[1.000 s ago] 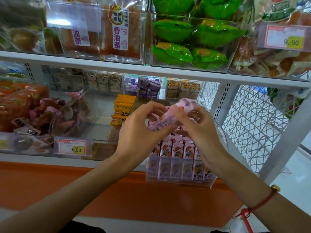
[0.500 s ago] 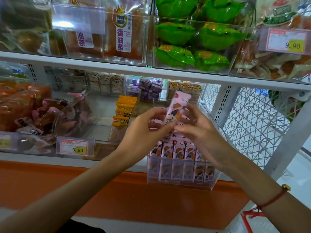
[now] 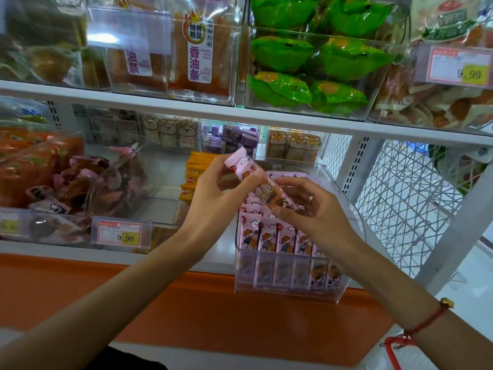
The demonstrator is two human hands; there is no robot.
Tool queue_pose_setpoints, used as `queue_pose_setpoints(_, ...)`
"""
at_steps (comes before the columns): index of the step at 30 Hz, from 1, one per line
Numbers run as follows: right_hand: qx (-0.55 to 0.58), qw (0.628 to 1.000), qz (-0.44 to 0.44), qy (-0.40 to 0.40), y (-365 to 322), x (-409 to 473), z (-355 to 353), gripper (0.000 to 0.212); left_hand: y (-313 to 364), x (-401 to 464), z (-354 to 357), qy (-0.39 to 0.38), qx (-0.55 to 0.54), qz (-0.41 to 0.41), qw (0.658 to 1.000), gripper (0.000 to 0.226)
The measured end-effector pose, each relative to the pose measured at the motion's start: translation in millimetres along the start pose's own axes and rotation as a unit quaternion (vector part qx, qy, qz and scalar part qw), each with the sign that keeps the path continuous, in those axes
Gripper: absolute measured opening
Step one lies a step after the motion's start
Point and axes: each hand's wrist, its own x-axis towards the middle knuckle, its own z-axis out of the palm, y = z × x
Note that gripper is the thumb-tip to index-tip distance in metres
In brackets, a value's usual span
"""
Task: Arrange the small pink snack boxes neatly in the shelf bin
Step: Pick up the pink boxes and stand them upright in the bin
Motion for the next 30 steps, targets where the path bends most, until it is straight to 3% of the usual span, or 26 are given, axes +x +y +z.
queue_pose_setpoints(3,-0.012,1.000,-0.008,0.001,3.5,3.2,-2.5,0.044,2.9,2.8,-6.0,-0.014,0.011,0.023,1.000,0.029)
queue_pose_setpoints(8,-0.167,0.985,0.042,-0.015,21.6,37.3,-10.9,0.052,-3.3,21.0,-19.2,0.097,0.001,0.064,0.993,0.031)
queue_pose_setpoints(12,-0.329,0.942,0.045,-0.040,45.7,77.4,-11.3,0.042,-20.3,50.4,-20.5,0.124,0.021,0.059,0.990,0.033)
queue_pose_setpoints(16,-0.486,0.872,0.024,-0.061,67.2,116.9,-4.5,0.041,-42.2,85.3,-14.2,0.101,0.063,0.053,0.991,0.029)
queue_pose_setpoints(20,-0.563,0.816,0.063,-0.116,81.8,141.2,0.3,0.045,-60.2,114.6,-8.2,0.070,0.166,0.051,0.982,0.030)
queue_pose_setpoints(25,-0.548,0.823,0.049,-0.144,86.1,133.0,-10.4,0.044,-67.8,141.7,-8.1,-0.029,0.259,0.056,0.964,0.029)
queue_pose_setpoints(30,-0.497,0.853,0.047,-0.152,90.0,116.2,-14.8,0.044,-66.1,156.3,-4.9,-0.114,0.345,0.079,0.928,0.043)
